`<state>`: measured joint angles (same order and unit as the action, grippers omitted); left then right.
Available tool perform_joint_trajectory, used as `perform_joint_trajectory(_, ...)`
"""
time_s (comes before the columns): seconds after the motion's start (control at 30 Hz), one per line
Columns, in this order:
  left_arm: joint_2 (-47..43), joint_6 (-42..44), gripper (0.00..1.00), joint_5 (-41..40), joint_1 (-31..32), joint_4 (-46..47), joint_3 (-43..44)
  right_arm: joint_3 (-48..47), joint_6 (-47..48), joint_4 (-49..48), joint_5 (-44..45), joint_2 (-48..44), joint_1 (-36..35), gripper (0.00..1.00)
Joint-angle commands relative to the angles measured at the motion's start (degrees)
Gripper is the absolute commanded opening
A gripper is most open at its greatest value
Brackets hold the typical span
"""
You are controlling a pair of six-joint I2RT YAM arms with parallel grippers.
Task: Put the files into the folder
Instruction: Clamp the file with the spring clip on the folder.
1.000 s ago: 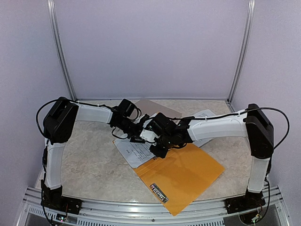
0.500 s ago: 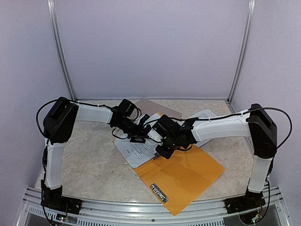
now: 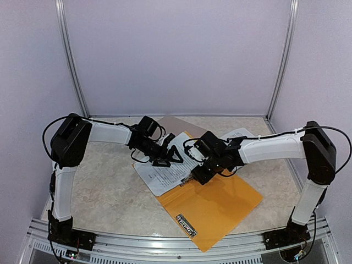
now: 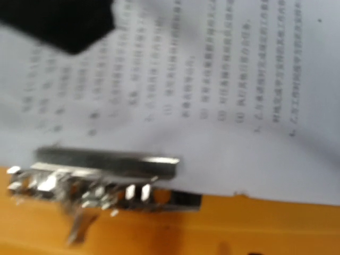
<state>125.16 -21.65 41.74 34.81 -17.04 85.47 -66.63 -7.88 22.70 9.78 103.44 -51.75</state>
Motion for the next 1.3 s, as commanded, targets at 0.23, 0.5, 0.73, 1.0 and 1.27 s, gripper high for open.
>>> perform_joint_trajectory(0.23,2.8,-0.7,0.99,-1.5,1.3,-4.8,-3.2,-2.3,0.4,-3.5,-8.6,-2.4,0.5,0.58)
perform_joint_trajectory(0.5,3.0,-0.8,0.99,-1.3,1.7,-4.9,-2.9,-4.6,-0.2,-2.5,-6.7,0.0,0.7,0.40)
perform_joint_trajectory(0.73,2.8,-0.9,0.99,-1.3,1.9,-4.8,-2.9,-5.1,-0.1,-1.6,-6.4,1.3,0.7,0.32)
perform_joint_trajectory(1.0,2.7,-0.7,0.99,-1.3,2.0,-4.9,-3.2,-5.3,-0.4,-1.6,-6.5,2.0,0.7,0.23)
perform_joint_trajectory(1.27,2.5,-0.8,0.99,-1.3,2.0,-4.5,-3.6,-5.6,-0.6,-1.4,-5.9,2.3,0.8,0.15)
